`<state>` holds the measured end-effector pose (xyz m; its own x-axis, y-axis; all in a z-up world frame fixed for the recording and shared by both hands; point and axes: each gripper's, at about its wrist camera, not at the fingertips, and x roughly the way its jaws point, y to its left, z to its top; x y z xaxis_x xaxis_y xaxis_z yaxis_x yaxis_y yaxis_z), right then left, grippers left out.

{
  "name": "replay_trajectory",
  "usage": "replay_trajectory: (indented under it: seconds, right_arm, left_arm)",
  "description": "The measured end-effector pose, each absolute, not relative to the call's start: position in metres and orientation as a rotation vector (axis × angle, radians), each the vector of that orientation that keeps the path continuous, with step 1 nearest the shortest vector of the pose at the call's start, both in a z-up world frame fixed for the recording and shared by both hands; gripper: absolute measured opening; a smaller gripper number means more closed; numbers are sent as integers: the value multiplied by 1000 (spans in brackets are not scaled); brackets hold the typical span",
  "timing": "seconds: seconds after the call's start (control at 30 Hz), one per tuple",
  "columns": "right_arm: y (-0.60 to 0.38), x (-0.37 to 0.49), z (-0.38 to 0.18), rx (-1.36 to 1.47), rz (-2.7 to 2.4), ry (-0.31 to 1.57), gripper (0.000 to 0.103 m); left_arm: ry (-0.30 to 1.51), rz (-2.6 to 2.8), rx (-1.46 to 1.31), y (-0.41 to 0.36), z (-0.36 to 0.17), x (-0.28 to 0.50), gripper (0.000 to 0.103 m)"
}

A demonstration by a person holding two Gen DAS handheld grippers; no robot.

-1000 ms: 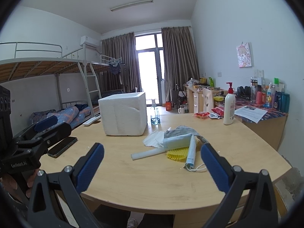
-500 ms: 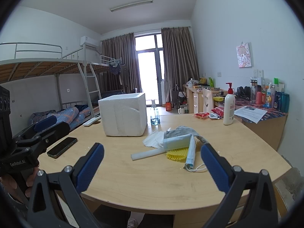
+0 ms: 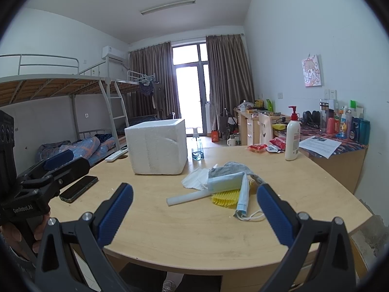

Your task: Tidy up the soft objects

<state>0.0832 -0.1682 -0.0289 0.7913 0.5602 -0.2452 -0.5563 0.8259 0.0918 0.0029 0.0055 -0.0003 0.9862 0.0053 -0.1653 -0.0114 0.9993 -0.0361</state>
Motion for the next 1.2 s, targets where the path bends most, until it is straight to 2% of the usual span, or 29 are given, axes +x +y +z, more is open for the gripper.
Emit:
replay_trajectory:
  seconds: [0.63,1.2]
  right_arm:
    - [-161,108,-42,8,588,338,103]
    - [-155,161,-63,19,548,452,103]
  left_arm:
    - [215,-32,14,0,-8,28,102]
    - [397,-120,24,18,-25,100,102]
